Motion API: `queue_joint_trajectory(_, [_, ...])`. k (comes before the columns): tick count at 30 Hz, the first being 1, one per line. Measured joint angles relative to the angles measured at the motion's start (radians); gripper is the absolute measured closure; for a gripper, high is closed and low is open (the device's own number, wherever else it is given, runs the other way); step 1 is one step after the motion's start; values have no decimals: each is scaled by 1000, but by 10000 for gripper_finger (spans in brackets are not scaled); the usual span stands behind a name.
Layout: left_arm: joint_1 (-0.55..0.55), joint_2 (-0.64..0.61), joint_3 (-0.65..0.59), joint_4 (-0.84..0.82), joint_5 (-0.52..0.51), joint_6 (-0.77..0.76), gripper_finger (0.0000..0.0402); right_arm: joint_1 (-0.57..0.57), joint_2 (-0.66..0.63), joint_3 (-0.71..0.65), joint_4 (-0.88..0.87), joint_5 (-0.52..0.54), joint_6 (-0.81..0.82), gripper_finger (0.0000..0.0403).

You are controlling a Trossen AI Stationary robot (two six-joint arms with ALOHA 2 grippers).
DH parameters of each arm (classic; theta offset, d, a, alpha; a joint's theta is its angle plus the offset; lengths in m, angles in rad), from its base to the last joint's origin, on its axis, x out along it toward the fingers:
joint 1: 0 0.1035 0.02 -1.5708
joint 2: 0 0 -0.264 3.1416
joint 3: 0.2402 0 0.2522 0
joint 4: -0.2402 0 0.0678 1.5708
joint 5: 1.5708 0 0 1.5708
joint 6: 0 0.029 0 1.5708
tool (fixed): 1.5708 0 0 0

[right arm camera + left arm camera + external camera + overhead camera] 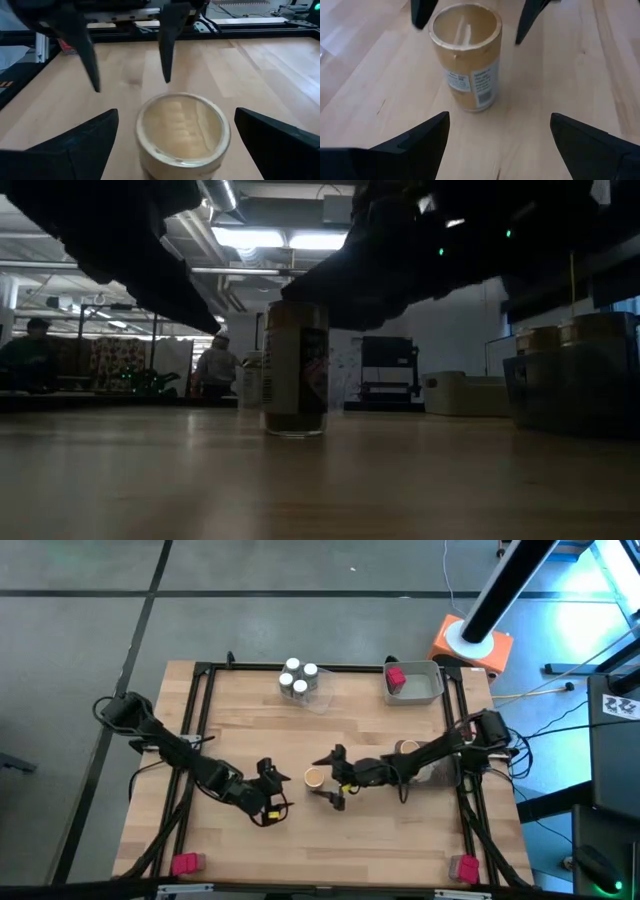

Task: Sort spices by type
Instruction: Put the brown seasoning bottle into the black bin

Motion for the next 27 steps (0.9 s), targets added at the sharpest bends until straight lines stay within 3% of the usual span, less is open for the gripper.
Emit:
queue_joint_trajectory(10, [13, 0, 1, 41, 1, 46, 73, 1, 66, 2, 63, -8, 1, 10])
queue_joint_trajectory(19, [42, 0, 1, 49, 3, 92, 73, -12, 66, 9, 63, -1, 8, 122])
queue_joint_trajectory(27, [45, 0, 1, 48, 4, 85, 73, -1, 25, 12, 21, 13, -56, 123])
